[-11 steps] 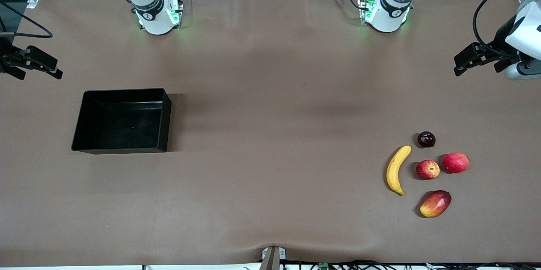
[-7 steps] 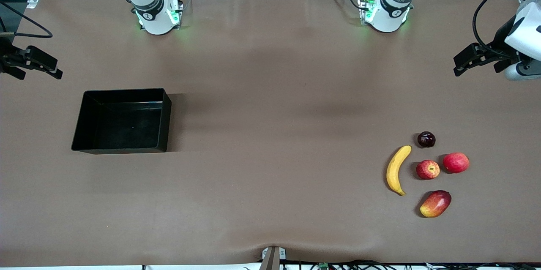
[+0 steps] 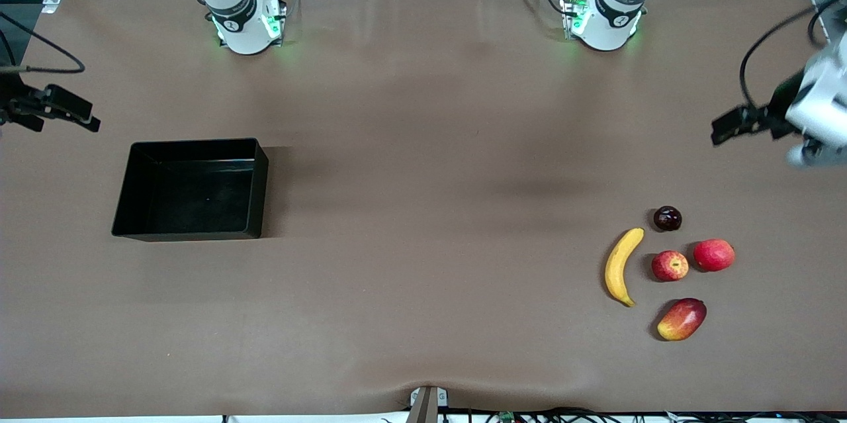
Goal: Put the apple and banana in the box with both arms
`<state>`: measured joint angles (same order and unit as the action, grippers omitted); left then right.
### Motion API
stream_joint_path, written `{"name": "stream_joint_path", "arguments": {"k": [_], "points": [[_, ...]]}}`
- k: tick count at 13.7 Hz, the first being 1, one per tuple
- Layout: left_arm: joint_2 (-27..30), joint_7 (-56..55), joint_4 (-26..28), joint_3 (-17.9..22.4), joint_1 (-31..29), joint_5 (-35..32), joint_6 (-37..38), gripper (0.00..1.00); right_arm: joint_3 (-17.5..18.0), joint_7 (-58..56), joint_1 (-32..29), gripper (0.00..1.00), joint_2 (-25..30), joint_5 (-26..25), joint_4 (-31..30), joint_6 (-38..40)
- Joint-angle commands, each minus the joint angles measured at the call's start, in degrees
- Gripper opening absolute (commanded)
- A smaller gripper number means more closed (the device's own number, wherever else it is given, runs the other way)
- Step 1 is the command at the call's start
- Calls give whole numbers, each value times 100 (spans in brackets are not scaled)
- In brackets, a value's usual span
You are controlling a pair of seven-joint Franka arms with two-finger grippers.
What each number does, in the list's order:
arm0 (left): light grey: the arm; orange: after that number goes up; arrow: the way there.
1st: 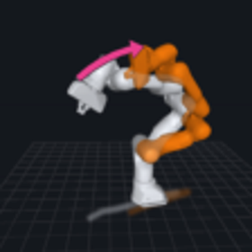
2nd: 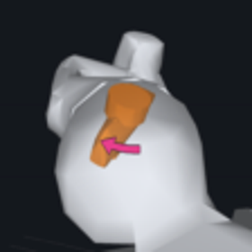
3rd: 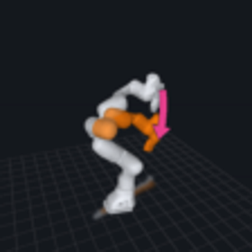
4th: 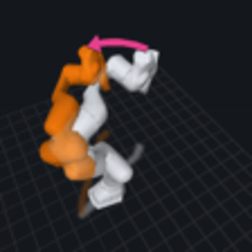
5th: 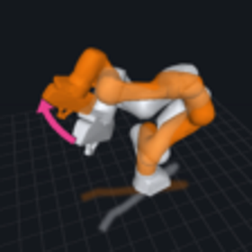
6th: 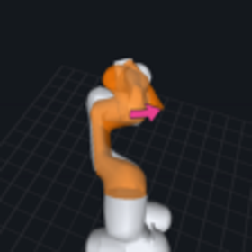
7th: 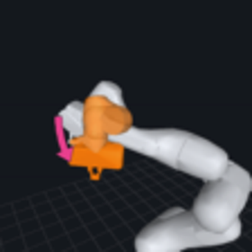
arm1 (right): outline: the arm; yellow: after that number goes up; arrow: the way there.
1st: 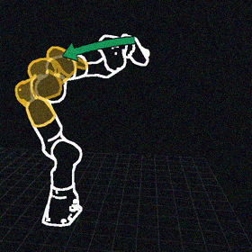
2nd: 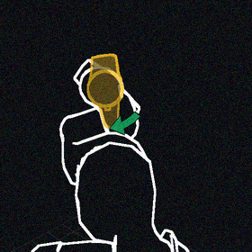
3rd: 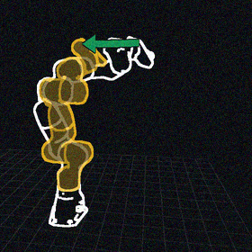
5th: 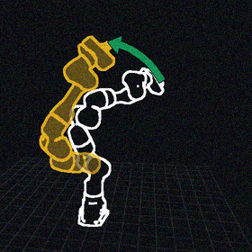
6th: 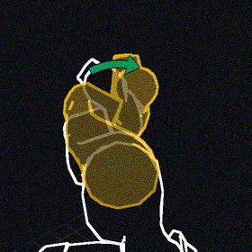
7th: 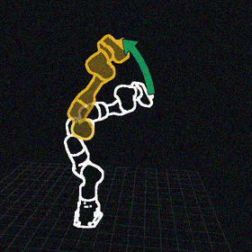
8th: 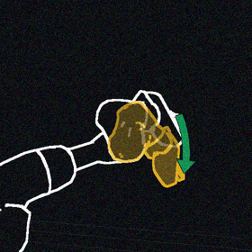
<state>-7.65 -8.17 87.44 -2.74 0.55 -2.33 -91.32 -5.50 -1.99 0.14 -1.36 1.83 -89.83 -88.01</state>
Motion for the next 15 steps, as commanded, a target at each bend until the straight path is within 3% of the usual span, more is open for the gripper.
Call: {"name": "stream_joint_path", "arguments": {"k": [1, 5, 8, 10, 15], "points": [[-621, 88, -96, -8, -133, -75, -560, 100, 23, -109, -338, 100, -346, -68, 106, 20], [-1553, 149, -17, -16, -327, -530, -1798, 100, 23, -327, -682, 100, -935, -51, 89, -84], [-2291, 185, 10, -16, -319, -567, -2783, 100, 23, -731, -954, 100, -1426, -25, 10, -575], [-2626, 185, 10, -16, -380, -567, -3302, 100, 32, -1012, -1138, 100, -1795, 11, -235, -1102], [-3163, 202, 193, -8, -433, -576, -4340, 100, 32, -1592, -1490, 100, -2087, 19, -982, -2026]]}}
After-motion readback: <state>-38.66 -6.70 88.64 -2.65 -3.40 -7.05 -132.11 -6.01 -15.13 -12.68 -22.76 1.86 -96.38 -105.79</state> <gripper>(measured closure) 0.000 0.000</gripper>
